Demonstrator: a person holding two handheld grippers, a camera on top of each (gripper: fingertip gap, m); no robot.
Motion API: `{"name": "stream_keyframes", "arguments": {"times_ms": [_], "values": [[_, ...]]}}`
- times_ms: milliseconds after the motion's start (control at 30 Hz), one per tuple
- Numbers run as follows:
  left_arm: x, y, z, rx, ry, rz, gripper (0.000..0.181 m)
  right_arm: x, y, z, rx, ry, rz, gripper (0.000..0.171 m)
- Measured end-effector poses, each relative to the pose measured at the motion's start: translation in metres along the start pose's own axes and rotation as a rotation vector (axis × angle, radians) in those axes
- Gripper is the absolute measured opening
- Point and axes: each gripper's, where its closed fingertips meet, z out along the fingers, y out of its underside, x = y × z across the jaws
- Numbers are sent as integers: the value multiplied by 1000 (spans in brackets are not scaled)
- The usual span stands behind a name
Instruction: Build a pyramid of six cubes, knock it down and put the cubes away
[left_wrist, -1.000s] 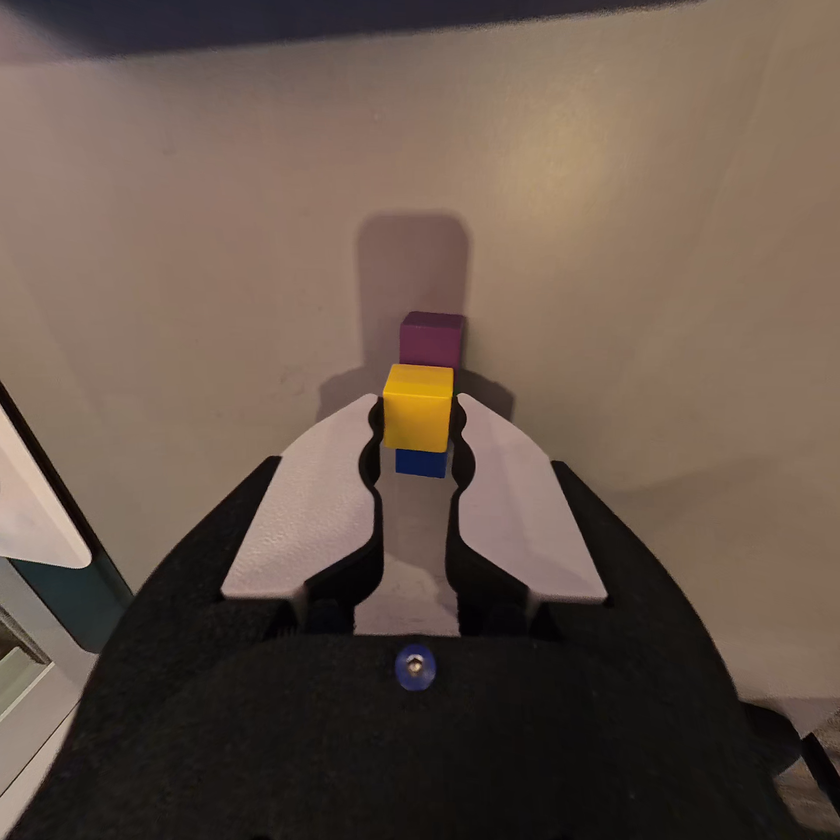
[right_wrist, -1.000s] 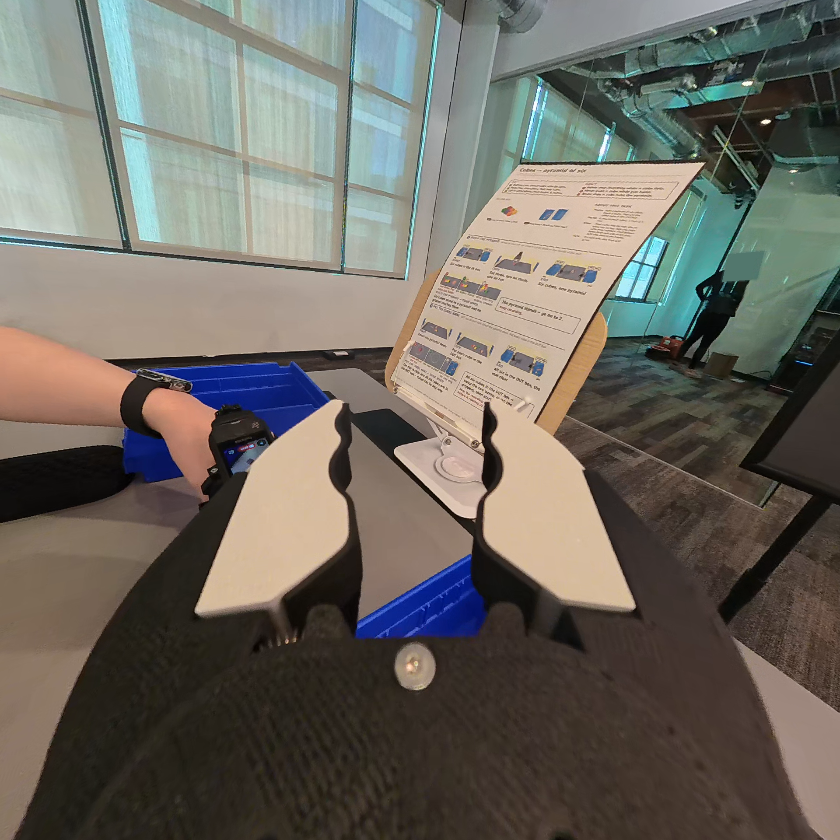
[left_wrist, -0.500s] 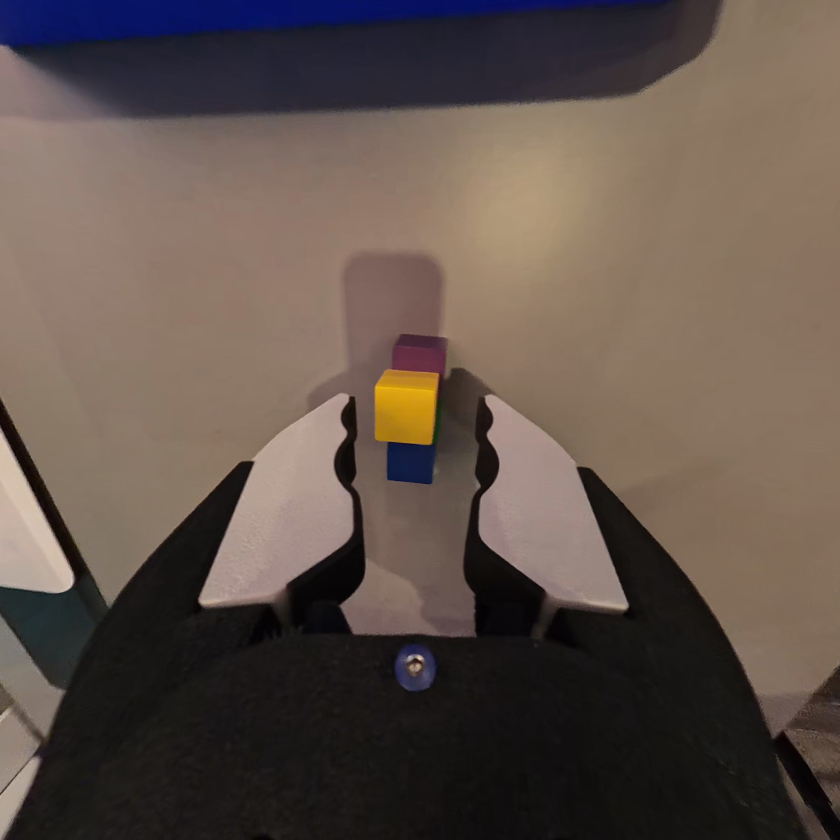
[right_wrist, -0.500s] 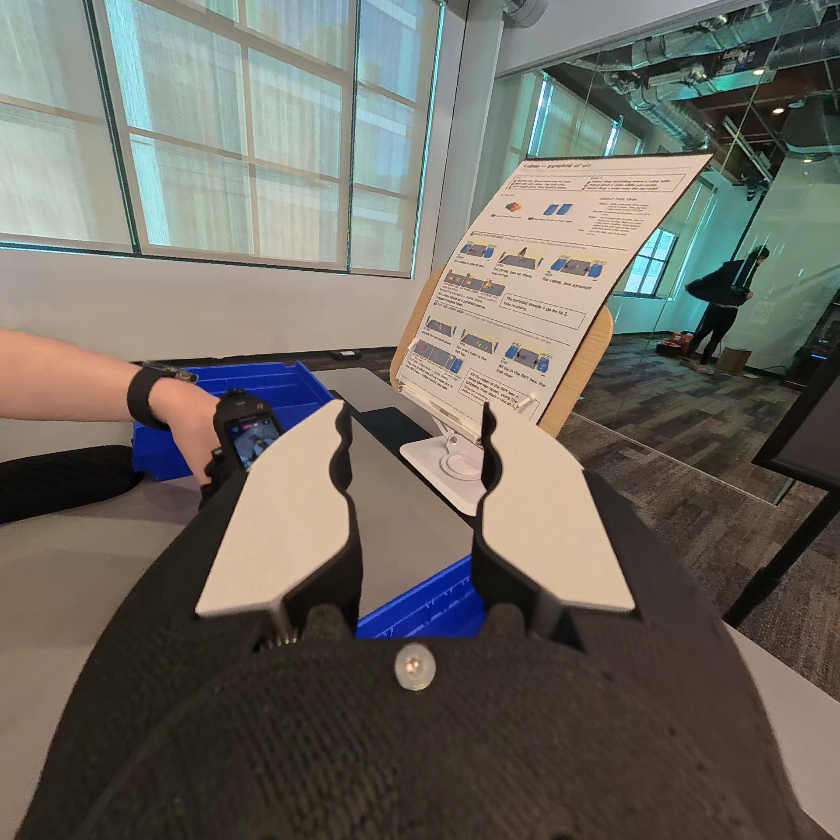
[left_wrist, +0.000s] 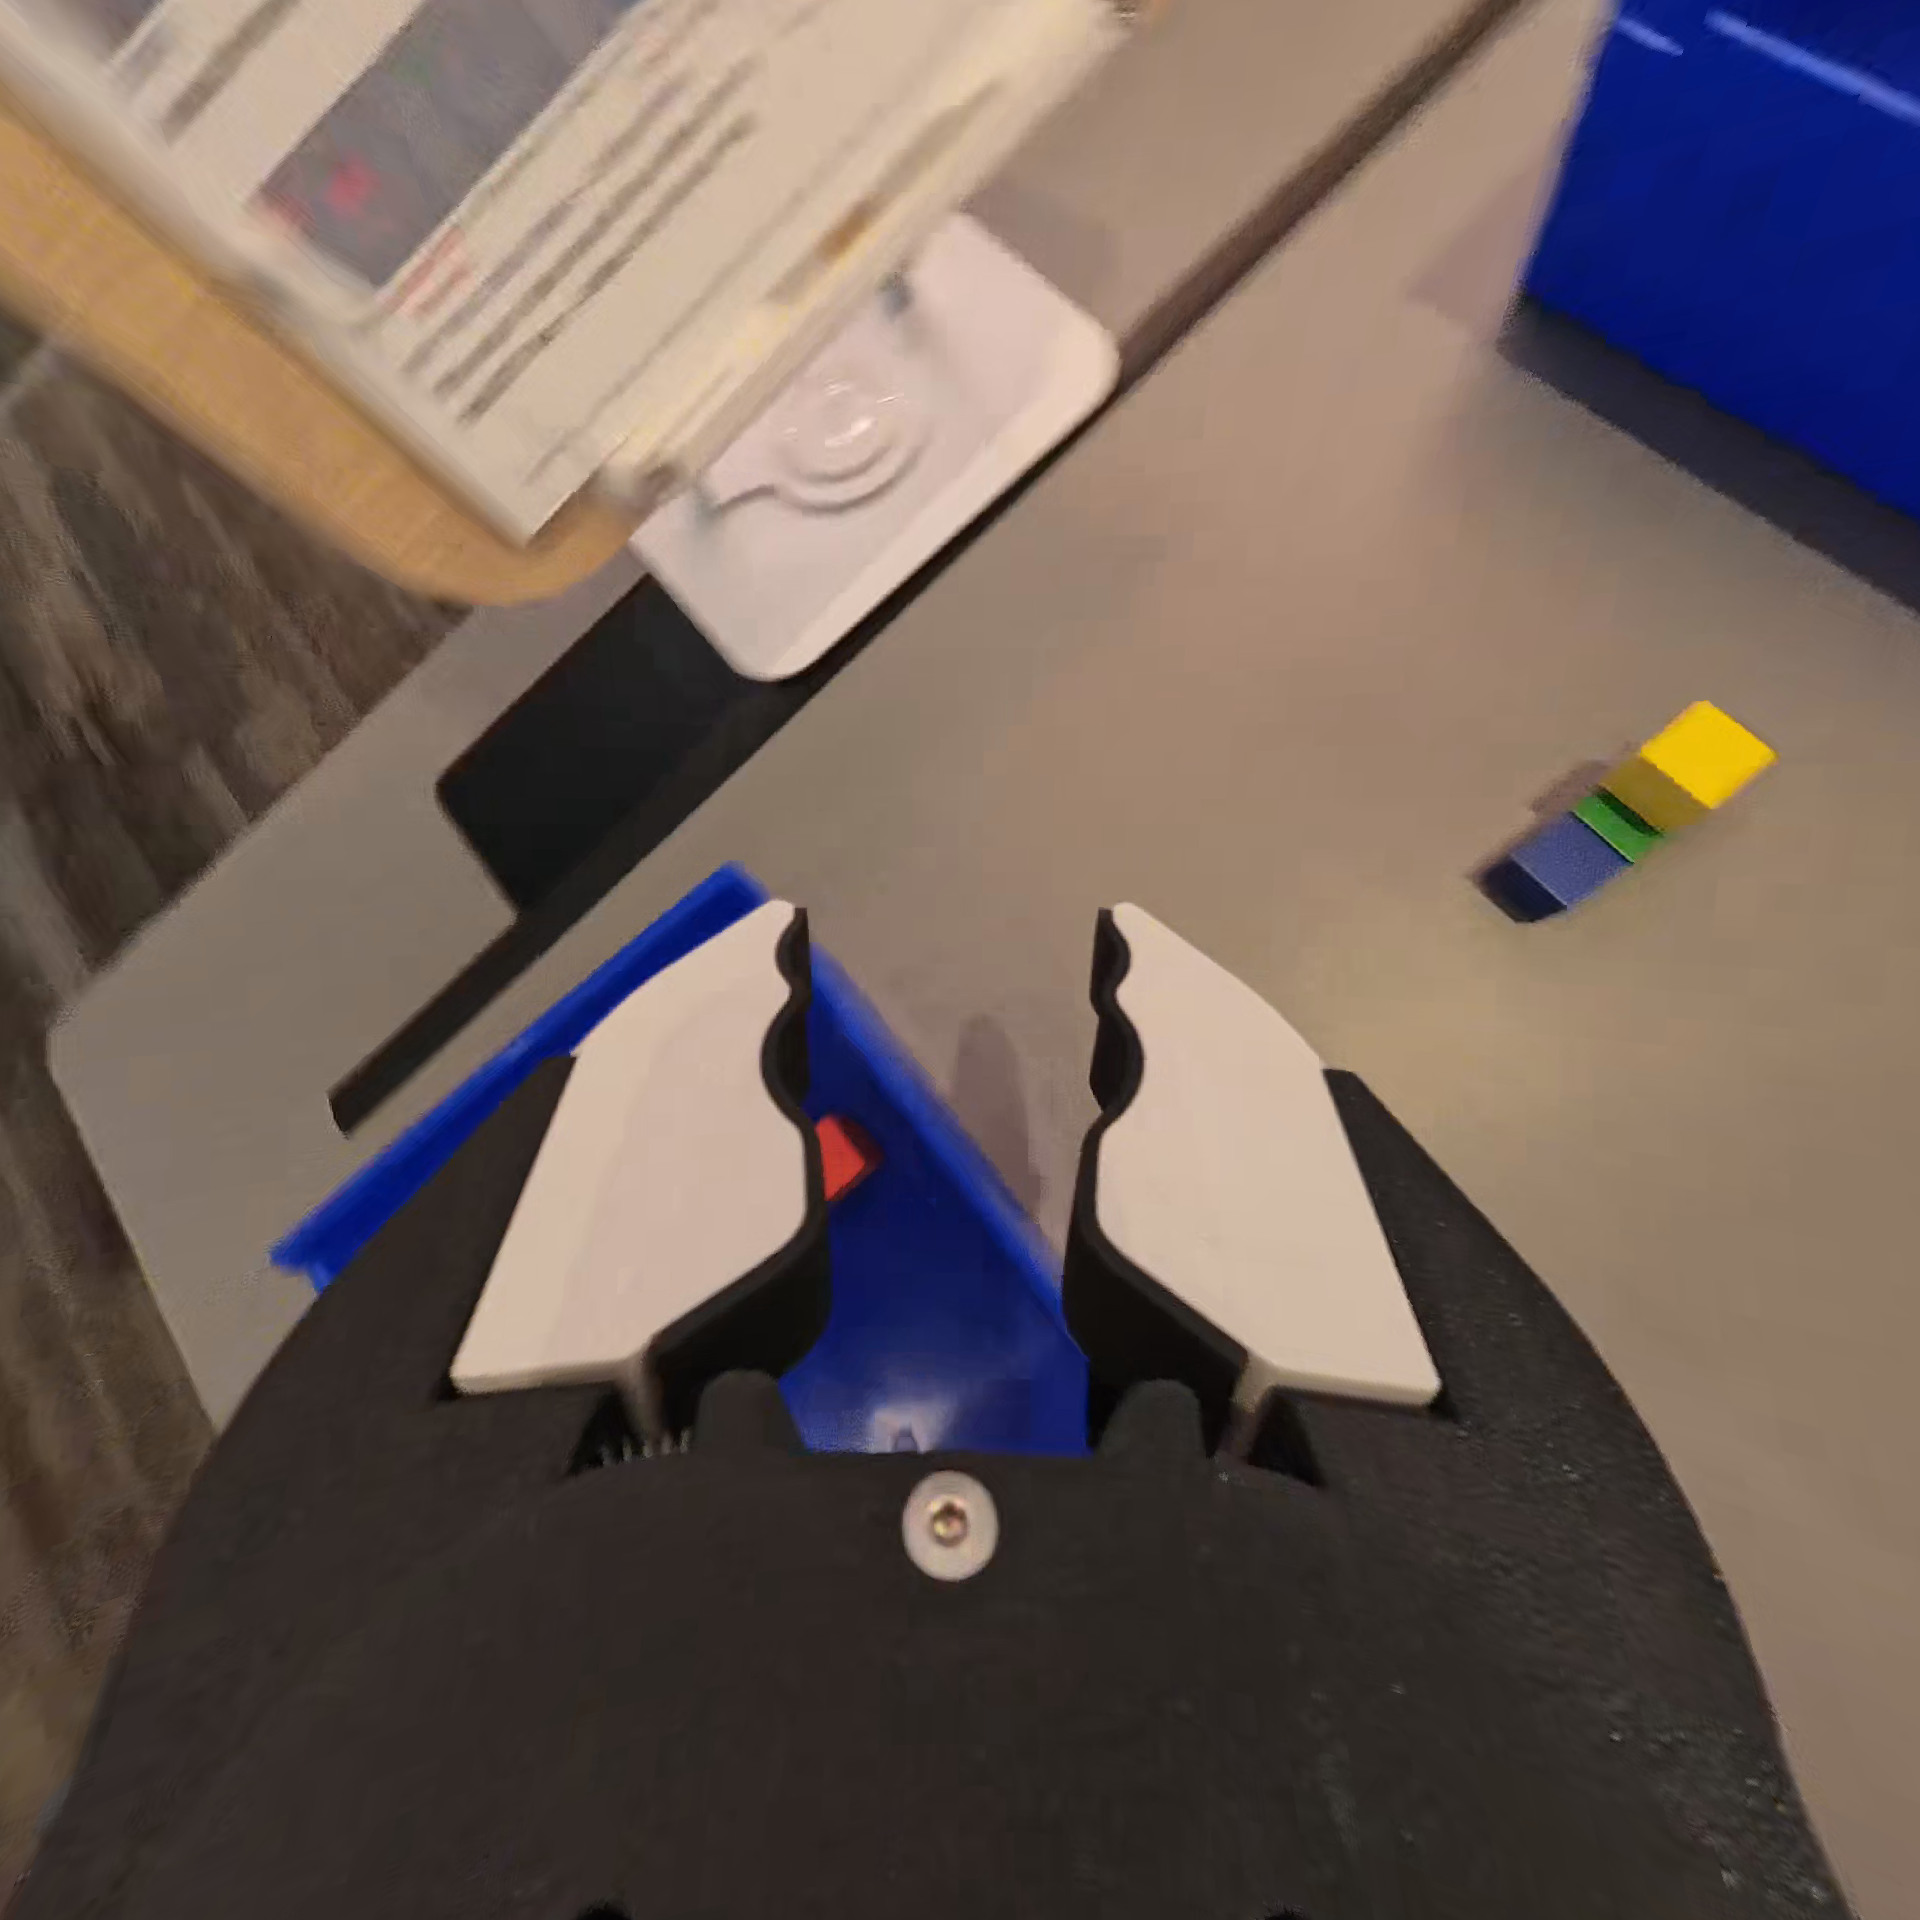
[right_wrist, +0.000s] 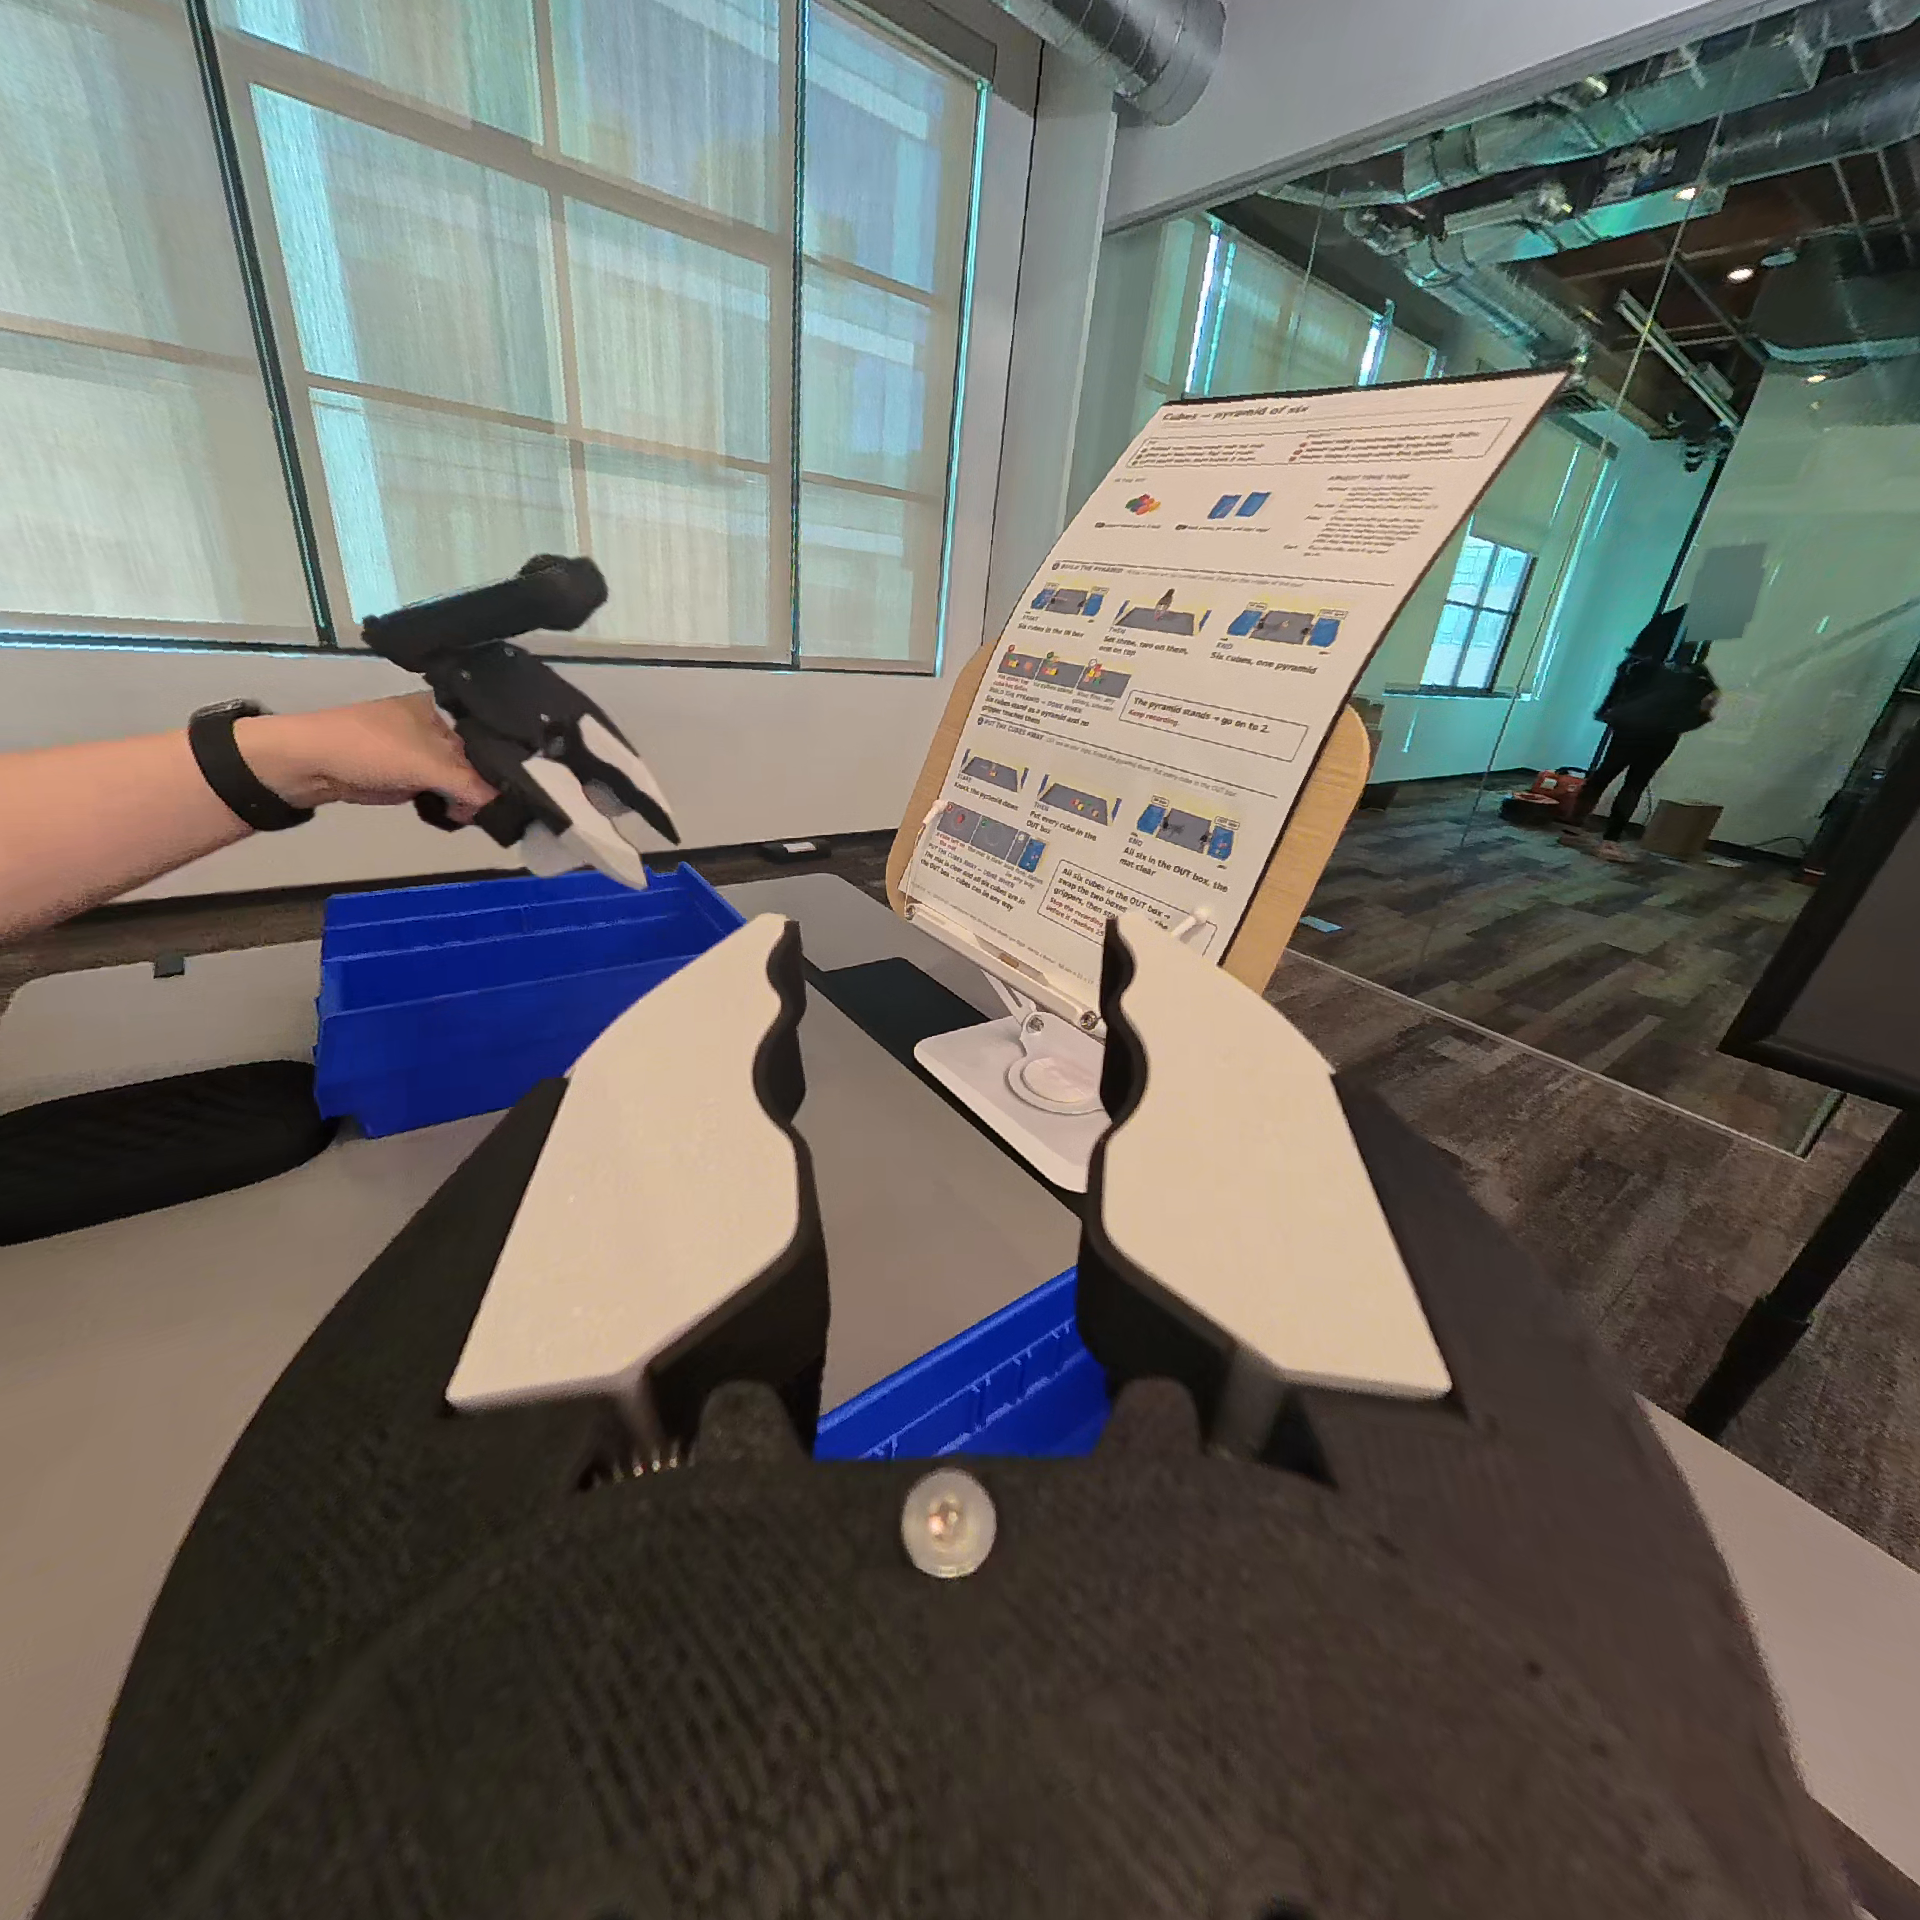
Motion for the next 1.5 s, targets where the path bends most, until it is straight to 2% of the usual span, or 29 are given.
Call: {"name": "stream_keyframes", "arguments": {"times_ms": [67, 167, 267, 367, 567, 867, 1300, 1500], "values": [[-34, 25, -7, 14, -39, -105, 50, 3, 2, 1, 4, 3, 14, 55], [-75, 71, -4, -52, -118, -63, 46, 5, 8, 5, -8, -4, 34, 55], [-84, 114, 11, -161, -72, 57, 44, 6, 13, 7, -33, 5, 28, 55], [-73, 144, 25, -233, 40, 132, 35, 6, 16, 8, -43, 7, 29, 56], [-76, 166, 42, -277, 72, 225, 44, 5, 24, 13, -77, 1, 27, 55], [-80, 192, 61, -369, 84, 334, 43, 6, 34, 19, -114, -11, 27, 56], [-85, 202, 95, -441, 167, 301, 43, 4, 52, 28, -198, -23, 1, 56], [-79, 200, 98, -432, 215, 244, 29, 2, 57, 30, -225, -31, -8, 56]]}}
